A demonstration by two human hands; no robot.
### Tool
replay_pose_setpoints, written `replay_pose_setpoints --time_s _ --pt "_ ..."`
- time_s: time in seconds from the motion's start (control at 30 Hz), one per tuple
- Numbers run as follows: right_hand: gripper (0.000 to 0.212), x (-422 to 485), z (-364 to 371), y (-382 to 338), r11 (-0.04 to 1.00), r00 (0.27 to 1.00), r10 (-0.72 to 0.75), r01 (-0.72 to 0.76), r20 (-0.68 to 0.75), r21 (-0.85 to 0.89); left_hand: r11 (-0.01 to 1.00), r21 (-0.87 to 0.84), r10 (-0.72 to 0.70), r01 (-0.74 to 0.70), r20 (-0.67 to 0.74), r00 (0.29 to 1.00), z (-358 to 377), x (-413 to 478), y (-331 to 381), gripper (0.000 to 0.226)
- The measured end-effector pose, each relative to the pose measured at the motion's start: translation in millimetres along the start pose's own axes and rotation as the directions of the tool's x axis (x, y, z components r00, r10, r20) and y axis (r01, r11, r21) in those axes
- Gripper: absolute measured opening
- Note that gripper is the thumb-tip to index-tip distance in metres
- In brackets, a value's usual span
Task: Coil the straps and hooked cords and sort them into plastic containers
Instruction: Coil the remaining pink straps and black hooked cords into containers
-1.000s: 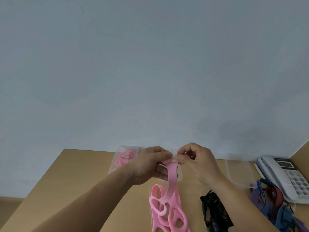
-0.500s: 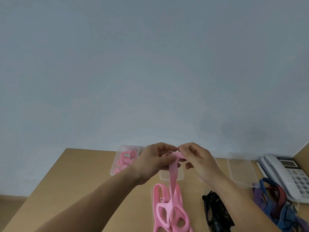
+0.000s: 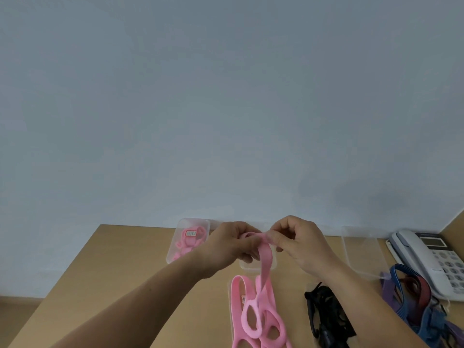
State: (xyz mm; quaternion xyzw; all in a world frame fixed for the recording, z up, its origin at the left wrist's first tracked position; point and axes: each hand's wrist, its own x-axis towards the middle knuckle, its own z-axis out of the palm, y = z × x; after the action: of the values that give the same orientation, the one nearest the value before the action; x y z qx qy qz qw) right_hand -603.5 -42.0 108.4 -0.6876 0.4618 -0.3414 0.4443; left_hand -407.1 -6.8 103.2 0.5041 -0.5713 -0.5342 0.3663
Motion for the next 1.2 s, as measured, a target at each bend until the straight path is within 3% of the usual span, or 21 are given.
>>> replay_pose_setpoints --time_s 0.1,0.27,0.4,0.53,0.57,0.63,0.7,0.8,0.9,1.03,1.2 --pt "0.010 -1 0 1 0.995 0.995 -0.085 0.082 -0.053 -0.065 0.969 -0.238 -0.038 0.059 0.090 0.995 0 0 5 0.021" --pt "0.009 -3 0 6 0.947 0.963 -0.260 0.241 -0.066 -0.212 0.900 -0.397 -0.113 0.181 0.189 0.975 2 -1 11 0.017" --pt "0.011 -5 2 10 0.761 0.841 -0.538 0.450 -0.066 -0.468 0.864 -0.454 -0.124 0.218 0.228 0.966 2 0 14 0.012" --pt "0.017 -2 4 11 0.606 0.714 -0.700 0.586 -0.011 -0.538 0.847 -0.458 -0.204 0.268 0.185 0.961 2 2 16 0.023" --pt "0.017 -2 5 11 0.613 0.713 -0.701 0.598 -0.007 -0.516 0.851 -0.458 -0.208 0.256 0.154 0.966 3 2 15 0.017" --pt "0.013 -4 4 10 0.731 0.777 -0.628 0.568 -0.045 -0.378 0.850 -0.473 -0.202 0.230 0.109 0.973 3 1 13 0.010" --pt "0.007 -7 4 8 0.869 0.876 -0.476 0.455 -0.078 -0.191 0.863 -0.458 -0.200 0.213 0.077 0.977 2 1 11 0.017" --pt "0.008 -6 4 7 0.967 0.965 -0.254 0.254 -0.073 0.001 0.898 -0.393 -0.181 0.198 0.080 0.980 2 -1 12 0.027" --pt "0.015 -3 5 3 0.987 0.992 -0.117 0.111 0.045 0.118 0.925 -0.353 -0.136 0.140 0.035 0.990 0 -3 11 0.039" --pt "0.009 -3 4 -2 0.990 0.995 -0.074 0.065 0.066 0.129 0.935 -0.336 -0.139 0.112 -0.057 0.989 -2 -4 8 0.047" --pt "0.012 -3 7 -2 0.986 0.993 -0.120 0.118 0.009 0.114 0.946 -0.296 -0.100 0.129 0.114 0.988 -3 -7 11 0.031"
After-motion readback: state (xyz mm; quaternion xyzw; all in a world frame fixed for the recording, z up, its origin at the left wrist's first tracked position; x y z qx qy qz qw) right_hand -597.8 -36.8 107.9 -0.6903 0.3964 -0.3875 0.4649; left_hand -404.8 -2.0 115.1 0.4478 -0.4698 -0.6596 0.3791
